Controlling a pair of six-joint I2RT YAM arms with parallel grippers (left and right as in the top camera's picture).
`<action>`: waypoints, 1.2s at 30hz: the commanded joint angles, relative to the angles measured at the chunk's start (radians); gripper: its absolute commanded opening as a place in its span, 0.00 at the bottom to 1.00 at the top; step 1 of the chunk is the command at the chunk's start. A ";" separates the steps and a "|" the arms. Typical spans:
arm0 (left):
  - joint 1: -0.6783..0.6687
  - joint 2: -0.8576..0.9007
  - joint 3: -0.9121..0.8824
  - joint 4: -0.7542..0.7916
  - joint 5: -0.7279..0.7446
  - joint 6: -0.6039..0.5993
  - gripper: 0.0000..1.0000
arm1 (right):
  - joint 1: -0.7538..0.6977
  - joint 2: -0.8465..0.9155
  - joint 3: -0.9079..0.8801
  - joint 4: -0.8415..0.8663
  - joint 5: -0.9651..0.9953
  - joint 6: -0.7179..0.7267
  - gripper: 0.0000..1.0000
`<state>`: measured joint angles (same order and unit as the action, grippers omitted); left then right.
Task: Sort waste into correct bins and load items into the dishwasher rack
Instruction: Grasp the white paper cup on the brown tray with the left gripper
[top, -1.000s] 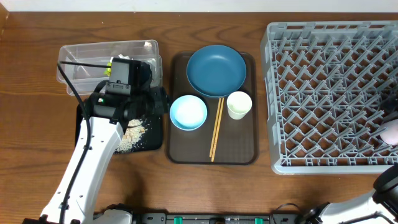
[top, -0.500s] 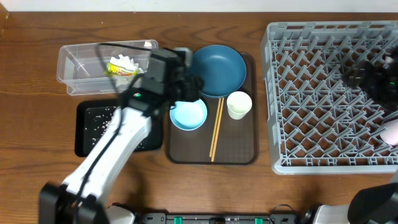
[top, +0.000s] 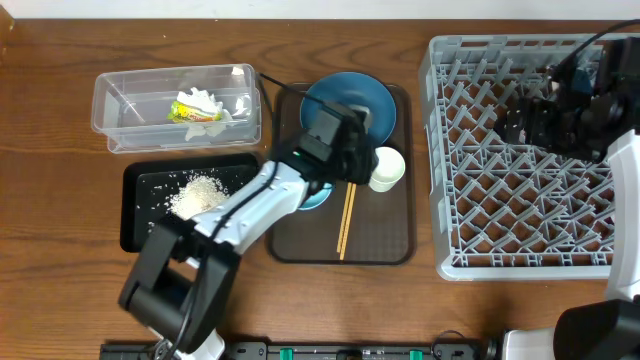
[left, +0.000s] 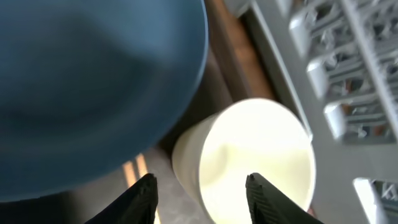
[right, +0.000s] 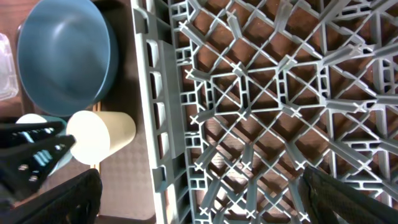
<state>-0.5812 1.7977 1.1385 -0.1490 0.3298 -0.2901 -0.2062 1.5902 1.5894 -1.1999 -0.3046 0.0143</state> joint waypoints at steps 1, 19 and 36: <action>-0.021 0.035 0.011 -0.016 -0.006 0.009 0.48 | 0.008 -0.002 0.002 -0.001 0.028 -0.012 0.99; 0.037 -0.086 0.011 -0.238 -0.005 -0.005 0.06 | 0.008 -0.001 -0.042 -0.010 0.027 -0.023 0.99; 0.375 -0.195 0.011 -0.241 0.676 -0.232 0.06 | 0.154 -0.001 -0.164 0.013 -0.428 -0.360 0.99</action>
<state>-0.2218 1.5814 1.1397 -0.4038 0.7589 -0.4889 -0.1001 1.5902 1.4712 -1.2068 -0.6216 -0.2813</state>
